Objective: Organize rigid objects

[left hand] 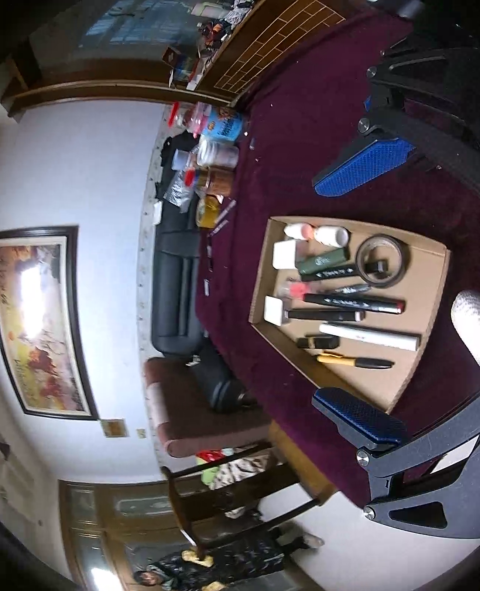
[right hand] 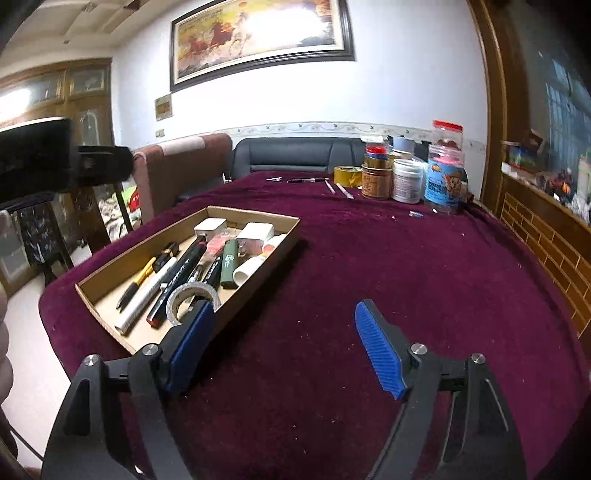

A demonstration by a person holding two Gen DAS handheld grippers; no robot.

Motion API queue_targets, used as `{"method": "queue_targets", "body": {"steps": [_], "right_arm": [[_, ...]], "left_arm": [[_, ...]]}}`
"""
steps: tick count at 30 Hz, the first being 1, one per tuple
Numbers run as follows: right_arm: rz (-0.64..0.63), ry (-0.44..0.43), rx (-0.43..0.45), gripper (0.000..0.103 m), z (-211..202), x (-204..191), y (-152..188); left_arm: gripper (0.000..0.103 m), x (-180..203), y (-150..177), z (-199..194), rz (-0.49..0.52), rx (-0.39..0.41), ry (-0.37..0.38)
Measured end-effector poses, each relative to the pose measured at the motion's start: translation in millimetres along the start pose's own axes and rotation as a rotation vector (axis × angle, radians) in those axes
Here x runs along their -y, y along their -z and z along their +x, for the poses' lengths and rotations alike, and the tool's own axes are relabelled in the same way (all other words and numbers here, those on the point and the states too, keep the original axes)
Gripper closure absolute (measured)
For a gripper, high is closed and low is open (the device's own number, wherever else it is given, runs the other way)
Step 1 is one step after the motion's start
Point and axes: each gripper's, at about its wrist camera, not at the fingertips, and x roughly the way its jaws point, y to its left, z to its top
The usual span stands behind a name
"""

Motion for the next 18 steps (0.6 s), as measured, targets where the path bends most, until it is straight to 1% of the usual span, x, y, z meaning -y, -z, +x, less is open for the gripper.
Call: {"method": "queue_targets", "body": {"steps": [3,4,10,15,18], "right_arm": [[-0.038,0.009,-0.013,0.023,5,-9,2],[-0.046,0.008,-0.021,0.023,8,-11,3],[-0.075,0.020,-0.057,0.023,20,-21,4],[-0.110,0.028,-0.069,0.023,25,-32,-2],[-0.150,0.019,-0.080,0.023,28,-42,-9]], "left_arm": [[0.001,-6,4,10,-0.022,-0.045,0.007],[0.001,-9,6,15,-0.031,-0.066,0.001],[0.001,-23,14,37,-0.048,-0.133,-0.024],[0.001,-36,17,48,-0.057,-0.152,-0.038],[0.001,-43,18,54,-0.062,-0.165,-0.035]]}}
